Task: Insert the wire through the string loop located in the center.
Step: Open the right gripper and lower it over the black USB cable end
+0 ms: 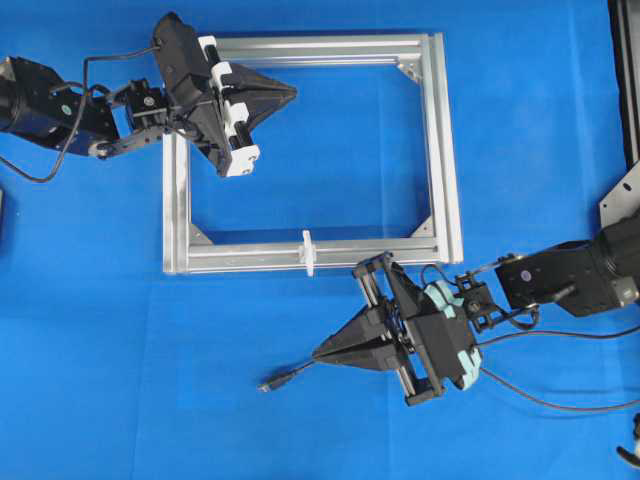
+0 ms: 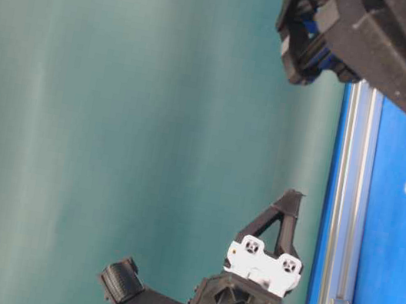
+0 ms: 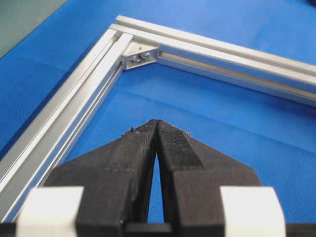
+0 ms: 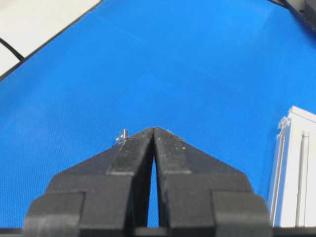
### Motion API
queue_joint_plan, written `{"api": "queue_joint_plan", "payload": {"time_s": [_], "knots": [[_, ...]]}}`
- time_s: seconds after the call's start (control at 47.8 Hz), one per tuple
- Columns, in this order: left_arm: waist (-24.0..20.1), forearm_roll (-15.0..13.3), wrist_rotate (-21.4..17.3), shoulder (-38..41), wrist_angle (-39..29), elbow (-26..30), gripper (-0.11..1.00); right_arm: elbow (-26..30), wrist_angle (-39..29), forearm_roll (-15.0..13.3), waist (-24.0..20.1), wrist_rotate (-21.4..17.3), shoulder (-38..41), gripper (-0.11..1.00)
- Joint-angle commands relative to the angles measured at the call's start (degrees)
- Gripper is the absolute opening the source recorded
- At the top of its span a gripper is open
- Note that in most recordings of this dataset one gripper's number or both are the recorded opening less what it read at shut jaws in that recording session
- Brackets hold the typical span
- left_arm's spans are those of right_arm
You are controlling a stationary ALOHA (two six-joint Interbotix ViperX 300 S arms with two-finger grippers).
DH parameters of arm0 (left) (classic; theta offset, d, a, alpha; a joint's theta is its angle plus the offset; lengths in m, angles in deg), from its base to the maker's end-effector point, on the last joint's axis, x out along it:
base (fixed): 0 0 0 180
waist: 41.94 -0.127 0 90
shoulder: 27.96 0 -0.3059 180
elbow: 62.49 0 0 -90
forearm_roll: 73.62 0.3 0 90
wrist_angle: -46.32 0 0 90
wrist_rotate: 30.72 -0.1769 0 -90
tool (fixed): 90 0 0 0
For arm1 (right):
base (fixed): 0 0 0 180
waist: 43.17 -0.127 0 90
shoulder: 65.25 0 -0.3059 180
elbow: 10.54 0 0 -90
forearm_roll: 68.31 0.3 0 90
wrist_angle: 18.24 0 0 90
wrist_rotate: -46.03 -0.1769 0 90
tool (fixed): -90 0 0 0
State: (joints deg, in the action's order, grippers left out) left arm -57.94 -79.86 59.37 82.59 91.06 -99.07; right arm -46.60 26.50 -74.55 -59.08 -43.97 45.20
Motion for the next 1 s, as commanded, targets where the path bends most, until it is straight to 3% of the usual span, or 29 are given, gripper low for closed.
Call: {"api": "queue_joint_plan", "payload": {"time_s": [0.0,0.105,0.732,0.837,0.983], "knots": [[0.35,1.05,-0.09,-2.20,-0.35,0.62,0.00,0.62,0.26,0.00,-0.18,0.09,-2.72,0.00],[0.35,1.14,-0.09,-2.20,-0.70,0.62,0.00,0.70,-0.18,0.00,-0.26,0.00,-2.90,-0.04],[0.09,1.23,-0.18,-2.20,-1.41,0.53,0.00,0.97,-1.41,0.00,-0.44,-2.11,-2.99,-0.04],[0.09,1.23,-0.18,-2.29,-1.49,0.44,0.00,0.97,-1.58,0.09,-0.35,-2.46,-2.90,0.06],[0.09,1.23,-0.18,-2.20,-1.49,0.44,0.00,0.97,-2.29,0.09,-0.35,-2.72,-2.90,0.42]]}}
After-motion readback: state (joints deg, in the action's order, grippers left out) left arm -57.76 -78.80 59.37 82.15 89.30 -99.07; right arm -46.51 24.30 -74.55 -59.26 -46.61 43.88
